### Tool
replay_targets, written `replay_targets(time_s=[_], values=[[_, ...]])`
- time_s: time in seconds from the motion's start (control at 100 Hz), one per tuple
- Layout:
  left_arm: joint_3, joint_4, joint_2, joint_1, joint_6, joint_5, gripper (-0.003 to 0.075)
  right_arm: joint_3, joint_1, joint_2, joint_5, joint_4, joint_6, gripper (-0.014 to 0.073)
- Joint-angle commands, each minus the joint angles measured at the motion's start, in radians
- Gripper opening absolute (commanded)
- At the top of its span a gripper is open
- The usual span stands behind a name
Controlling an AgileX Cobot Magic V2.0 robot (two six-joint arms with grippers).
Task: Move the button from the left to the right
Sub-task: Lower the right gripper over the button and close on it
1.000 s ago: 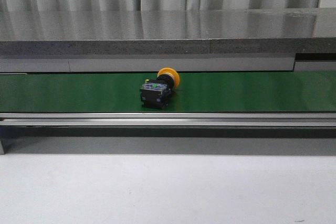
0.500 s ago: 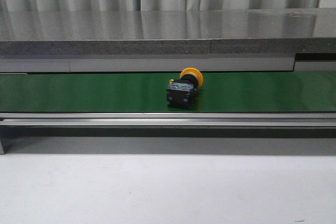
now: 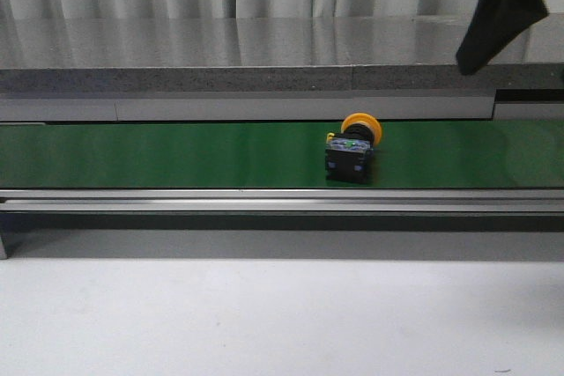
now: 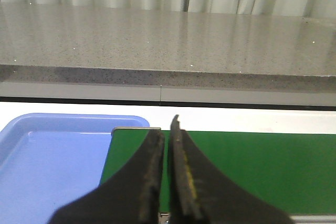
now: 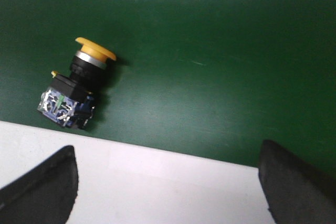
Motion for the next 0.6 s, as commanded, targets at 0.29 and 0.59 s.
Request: replay_targets(time_s=[0.29, 0.59], values=[[-0.027, -0.007, 0.003, -0.008, 0.001, -0.088, 0.0005, -0.187, 0.069, 0.204, -0.054, 0.01, -0.003, 0.0652], [-0.027, -0.007, 0.003, -0.008, 0.001, -0.088, 0.0005, -0.224, 0.075, 0.283, -0.028, -0.021, -0.003, 0.0652]])
